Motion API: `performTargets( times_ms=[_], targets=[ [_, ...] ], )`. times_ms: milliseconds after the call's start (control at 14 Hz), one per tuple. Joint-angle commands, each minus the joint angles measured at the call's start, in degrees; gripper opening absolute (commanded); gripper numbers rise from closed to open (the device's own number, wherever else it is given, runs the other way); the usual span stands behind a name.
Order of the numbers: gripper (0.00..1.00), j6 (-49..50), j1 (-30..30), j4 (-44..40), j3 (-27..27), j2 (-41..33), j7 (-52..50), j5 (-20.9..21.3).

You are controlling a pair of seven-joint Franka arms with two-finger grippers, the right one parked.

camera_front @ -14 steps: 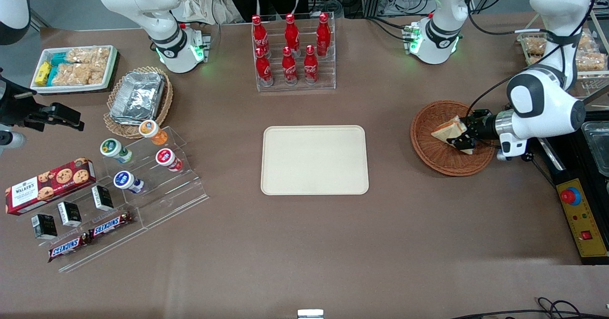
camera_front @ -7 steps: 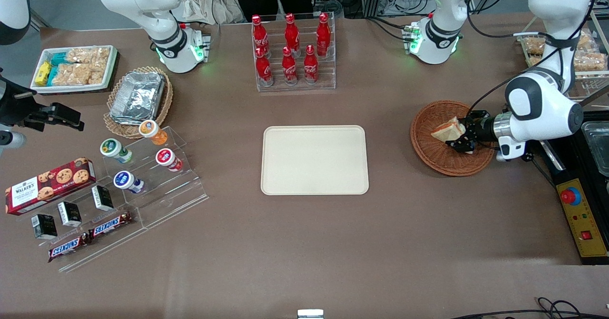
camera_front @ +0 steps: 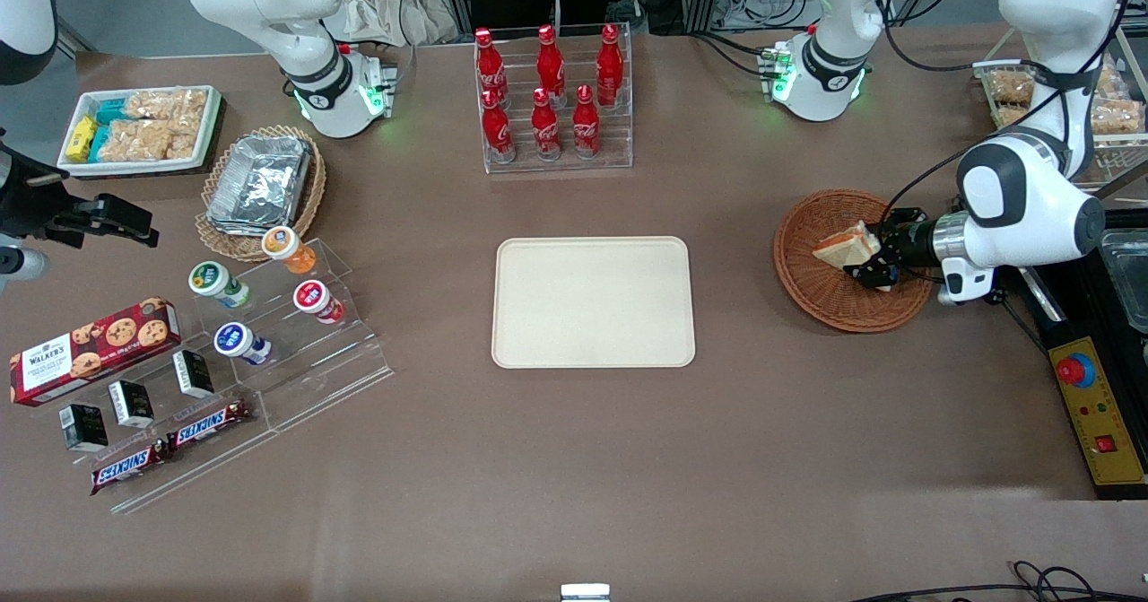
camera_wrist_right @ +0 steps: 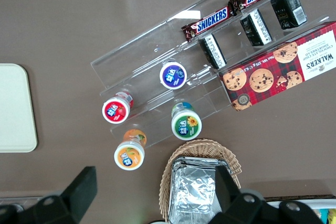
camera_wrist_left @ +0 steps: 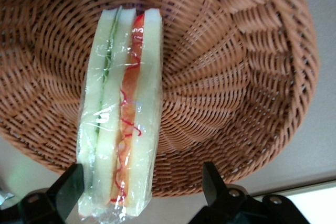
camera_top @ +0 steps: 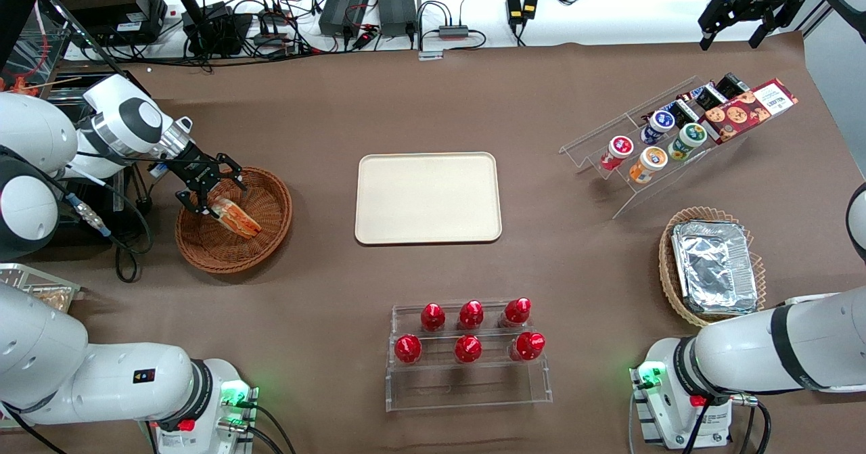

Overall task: Place sandwich from basket to tray
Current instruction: 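Lower the left gripper and close it on the sandwich's crust edge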

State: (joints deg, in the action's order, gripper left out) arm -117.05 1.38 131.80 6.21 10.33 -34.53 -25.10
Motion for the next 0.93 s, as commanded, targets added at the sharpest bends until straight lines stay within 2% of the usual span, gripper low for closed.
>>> performTargets(
  times_ms=[0, 357, 571, 714, 857],
  targets=[
    [1.00, 2.96, 0.46, 0.13, 0.11, -2.42, -1.24, 3.46],
    [1.00, 2.44, 0.90, 0.65, 1.70, -1.28, -0.63, 3.83],
    [1.00, -0.89, 0.46, 0.92, 1.52, 1.09, -0.89, 2.25],
    [0.99, -2.65, 0.02, 0.92, 1.35, 1.97, -0.80, -0.21],
    [0.96, -2.66, 0.02, 1.01, 1.26, 2.15, -0.80, -0.30]
  ],
)
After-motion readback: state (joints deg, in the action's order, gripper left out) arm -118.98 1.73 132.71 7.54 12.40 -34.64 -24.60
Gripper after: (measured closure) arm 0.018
